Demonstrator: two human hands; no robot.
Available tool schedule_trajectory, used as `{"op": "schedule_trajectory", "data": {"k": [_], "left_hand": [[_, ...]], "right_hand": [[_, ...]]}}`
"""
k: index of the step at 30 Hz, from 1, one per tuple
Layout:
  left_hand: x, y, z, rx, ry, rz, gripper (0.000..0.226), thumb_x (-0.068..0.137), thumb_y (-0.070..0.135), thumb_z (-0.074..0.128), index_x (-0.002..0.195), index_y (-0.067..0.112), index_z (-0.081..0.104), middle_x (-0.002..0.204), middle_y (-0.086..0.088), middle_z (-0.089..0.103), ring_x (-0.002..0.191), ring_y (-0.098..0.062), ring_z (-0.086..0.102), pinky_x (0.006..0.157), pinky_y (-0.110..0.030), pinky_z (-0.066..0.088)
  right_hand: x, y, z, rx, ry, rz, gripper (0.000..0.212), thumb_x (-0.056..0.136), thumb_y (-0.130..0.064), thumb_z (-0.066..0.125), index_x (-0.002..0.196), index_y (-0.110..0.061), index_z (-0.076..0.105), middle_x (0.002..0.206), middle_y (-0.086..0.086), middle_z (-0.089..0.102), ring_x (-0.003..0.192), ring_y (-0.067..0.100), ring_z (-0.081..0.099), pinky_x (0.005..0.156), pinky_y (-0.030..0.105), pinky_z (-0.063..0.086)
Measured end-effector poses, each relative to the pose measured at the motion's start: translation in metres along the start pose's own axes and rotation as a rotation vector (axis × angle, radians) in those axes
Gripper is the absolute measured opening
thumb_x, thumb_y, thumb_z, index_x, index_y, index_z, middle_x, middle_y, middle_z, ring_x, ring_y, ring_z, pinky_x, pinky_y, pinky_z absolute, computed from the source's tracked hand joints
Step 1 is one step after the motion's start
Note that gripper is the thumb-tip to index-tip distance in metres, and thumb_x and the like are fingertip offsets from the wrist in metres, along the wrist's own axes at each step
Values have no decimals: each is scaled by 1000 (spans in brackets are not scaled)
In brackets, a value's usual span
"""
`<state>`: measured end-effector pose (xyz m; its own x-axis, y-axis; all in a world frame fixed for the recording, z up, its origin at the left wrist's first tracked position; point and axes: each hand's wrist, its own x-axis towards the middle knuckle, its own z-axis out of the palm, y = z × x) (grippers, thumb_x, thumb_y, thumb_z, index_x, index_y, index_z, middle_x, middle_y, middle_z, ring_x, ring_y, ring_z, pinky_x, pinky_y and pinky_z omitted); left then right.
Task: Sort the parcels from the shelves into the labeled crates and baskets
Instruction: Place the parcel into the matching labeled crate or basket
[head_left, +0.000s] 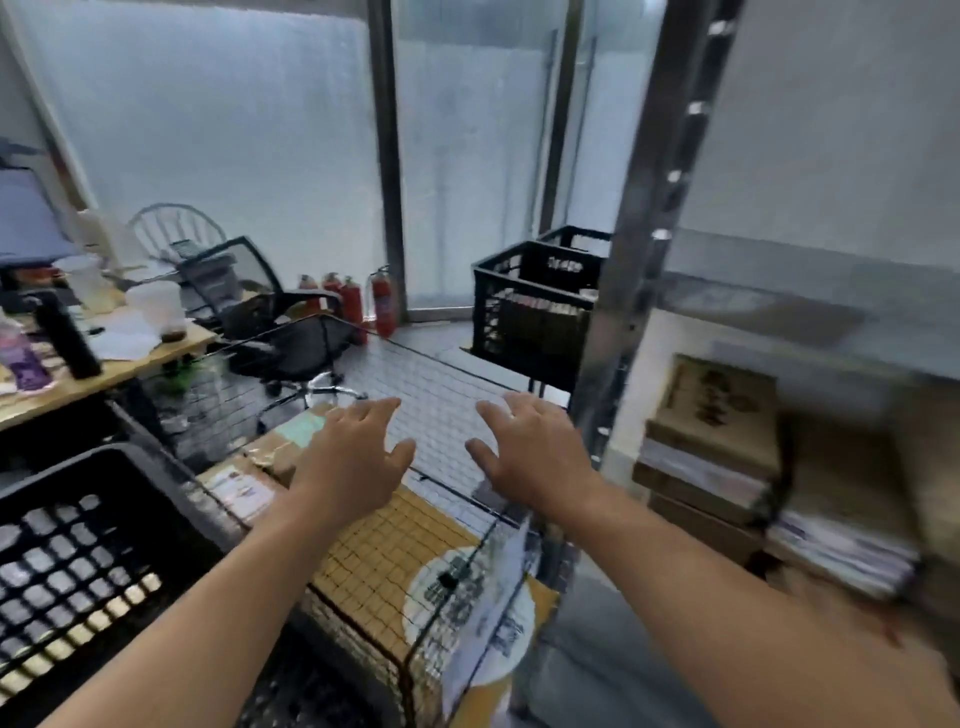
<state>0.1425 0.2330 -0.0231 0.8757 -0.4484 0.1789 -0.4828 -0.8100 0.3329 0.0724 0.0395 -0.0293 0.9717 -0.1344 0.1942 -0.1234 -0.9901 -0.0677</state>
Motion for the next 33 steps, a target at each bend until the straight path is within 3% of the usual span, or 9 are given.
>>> {"op": "schedule_trajectory", "data": {"k": [9, 12, 14, 19, 23, 28, 31, 33], "left_hand": [[-9, 147, 31, -129, 39, 450, 57, 95, 42, 52, 146, 18, 43, 143, -7, 50, 129, -30, 46, 104, -42, 39], [-10, 203, 44, -220, 40, 579, 58, 94, 40, 56, 146, 18, 43, 144, -4, 49, 131, -27, 44, 106, -38, 37], [-10, 239, 55, -298, 13, 623, 60, 94, 37, 58, 149, 21, 39, 146, 0, 45, 135, -23, 40, 108, -36, 35], [-23, 327, 83, -447, -22, 722, 66, 94, 40, 59, 152, 30, 29, 152, 5, 38, 141, -14, 30, 112, -26, 23], [-34, 388, 102, -532, -69, 761, 68, 94, 44, 56, 152, 40, 19, 154, 8, 31, 142, -12, 28, 114, -34, 30], [-37, 428, 125, -556, -114, 739, 69, 93, 49, 57, 150, 46, 18, 156, -2, 27, 145, -18, 25, 113, -35, 33], [-37, 442, 133, -585, -127, 724, 64, 93, 45, 59, 148, 40, 25, 146, -1, 38, 120, -10, 47, 94, -12, 39], [-38, 445, 135, -643, -119, 709, 58, 93, 41, 61, 144, 37, 32, 138, 3, 46, 107, -3, 49, 79, -1, 37]], "right_hand": [[-139, 113, -42, -16, 125, 343, 57, 103, -52, 40, 155, -28, 36, 163, 11, 32, 151, 30, 25, 122, 50, 20], [-178, 148, -57, -73, 254, 426, 55, 101, -53, 40, 147, -25, 48, 152, 12, 48, 144, 34, 41, 115, 56, 36], [-205, 176, -65, -79, 376, 493, 54, 98, -54, 39, 142, -25, 54, 144, 10, 56, 137, 33, 50, 107, 54, 47], [-269, 241, -84, -102, 559, 663, 57, 100, -55, 39, 148, -26, 49, 152, 12, 48, 141, 32, 42, 110, 51, 40], [-295, 280, -93, -139, 630, 716, 55, 98, -52, 45, 143, -21, 52, 151, 17, 45, 137, 35, 43, 104, 52, 46], [-307, 302, -96, -207, 688, 679, 49, 98, -48, 51, 135, -17, 61, 146, 17, 49, 131, 35, 47, 100, 48, 50], [-310, 308, -93, -211, 687, 642, 51, 97, -49, 52, 138, -18, 59, 147, 14, 50, 135, 34, 44, 105, 47, 46], [-313, 312, -91, -194, 698, 614, 52, 97, -50, 52, 138, -19, 59, 148, 14, 49, 137, 34, 44, 107, 47, 44]]}}
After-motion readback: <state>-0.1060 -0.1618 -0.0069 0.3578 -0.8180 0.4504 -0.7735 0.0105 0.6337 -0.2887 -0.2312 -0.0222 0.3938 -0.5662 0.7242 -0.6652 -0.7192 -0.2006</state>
